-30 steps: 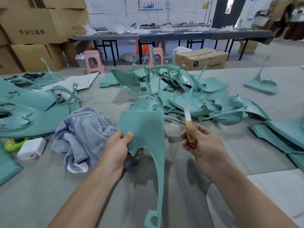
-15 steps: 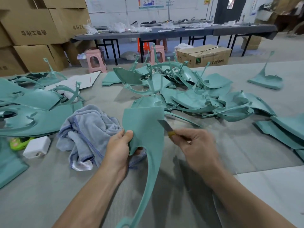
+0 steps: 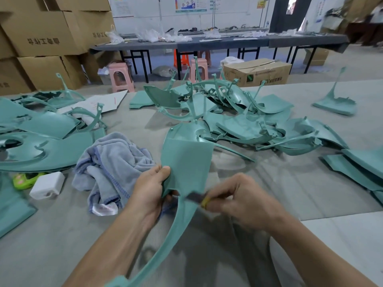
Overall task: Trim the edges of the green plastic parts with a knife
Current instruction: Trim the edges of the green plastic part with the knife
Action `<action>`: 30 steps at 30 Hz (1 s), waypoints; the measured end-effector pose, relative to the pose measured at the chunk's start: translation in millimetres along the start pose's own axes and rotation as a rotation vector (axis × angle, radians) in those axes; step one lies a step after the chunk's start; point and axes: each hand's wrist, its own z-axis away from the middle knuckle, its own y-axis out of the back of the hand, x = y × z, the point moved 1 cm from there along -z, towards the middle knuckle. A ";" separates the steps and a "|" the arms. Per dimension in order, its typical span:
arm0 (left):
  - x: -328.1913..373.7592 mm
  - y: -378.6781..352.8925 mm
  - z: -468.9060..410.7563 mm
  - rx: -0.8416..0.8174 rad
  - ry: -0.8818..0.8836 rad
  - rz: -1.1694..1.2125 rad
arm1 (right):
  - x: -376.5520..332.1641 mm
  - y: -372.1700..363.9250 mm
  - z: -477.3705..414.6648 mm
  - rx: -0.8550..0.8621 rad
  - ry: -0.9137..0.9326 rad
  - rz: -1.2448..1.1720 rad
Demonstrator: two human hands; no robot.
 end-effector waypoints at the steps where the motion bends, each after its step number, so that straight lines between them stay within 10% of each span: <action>1: 0.5 1.7 -1.0 -0.001 0.000 -0.021 | 1.9 2.2 -1.7 0.161 -0.052 -0.099; 5: 2.6 7.2 -4.3 -0.004 -0.003 -0.069 | 12.0 18.3 -3.8 0.637 -0.092 -0.046; 11: 1.6 2.5 -2.7 -0.035 -0.006 -0.042 | 1.1 4.6 3.9 0.067 0.009 0.002; 16: 0.9 8.7 -5.6 -0.032 -0.020 -0.099 | 11.0 7.4 -1.0 0.726 -0.079 0.075; 22: 0.1 4.6 -7.3 0.023 -0.043 -0.081 | 2.9 -10.6 7.1 -0.075 -0.008 0.034; 27: 1.4 8.4 -5.9 0.040 -0.038 -0.046 | 22.3 10.2 -1.8 0.580 -0.215 0.015; 30: -2.6 7.0 -4.9 0.030 -0.073 -0.028 | 19.5 16.5 -1.1 0.578 -0.279 -0.276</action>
